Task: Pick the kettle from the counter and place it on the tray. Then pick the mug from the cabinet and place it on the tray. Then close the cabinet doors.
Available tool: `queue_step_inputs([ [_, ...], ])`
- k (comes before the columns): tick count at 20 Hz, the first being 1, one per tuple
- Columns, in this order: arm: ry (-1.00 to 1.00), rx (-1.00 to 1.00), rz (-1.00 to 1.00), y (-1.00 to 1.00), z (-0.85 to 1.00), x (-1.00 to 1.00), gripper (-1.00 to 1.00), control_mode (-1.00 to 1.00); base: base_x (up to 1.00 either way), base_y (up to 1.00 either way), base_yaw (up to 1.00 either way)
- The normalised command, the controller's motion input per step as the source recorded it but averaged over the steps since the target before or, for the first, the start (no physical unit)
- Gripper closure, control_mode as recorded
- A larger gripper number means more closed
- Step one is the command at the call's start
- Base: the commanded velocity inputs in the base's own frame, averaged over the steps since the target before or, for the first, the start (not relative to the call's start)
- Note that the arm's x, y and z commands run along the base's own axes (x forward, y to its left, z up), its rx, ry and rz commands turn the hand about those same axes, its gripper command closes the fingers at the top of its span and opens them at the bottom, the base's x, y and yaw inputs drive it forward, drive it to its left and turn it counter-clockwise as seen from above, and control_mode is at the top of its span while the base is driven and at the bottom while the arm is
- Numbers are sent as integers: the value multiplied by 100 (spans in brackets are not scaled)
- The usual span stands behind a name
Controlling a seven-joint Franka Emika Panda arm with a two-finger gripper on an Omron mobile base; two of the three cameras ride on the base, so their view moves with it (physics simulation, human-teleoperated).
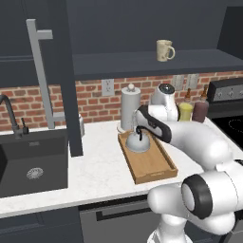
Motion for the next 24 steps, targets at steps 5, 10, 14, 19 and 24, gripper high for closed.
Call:
queue_step_inputs([
  [5, -13, -8, 12, -25, 54, -57, -100, -100, 0, 0, 0],
  [10, -9, -4, 15, -30, 58, -56, -100, -100, 0, 0, 0],
  [14, 0, -4, 12, -20, 62, -46, -100, -100, 0, 0, 0],
  [19, 0, -19, 2, -25, 64, -34, -100, -100, 0, 0, 0],
  [24, 0, -9, 1, -19, 70, -19, -100, -100, 0, 0, 0],
])
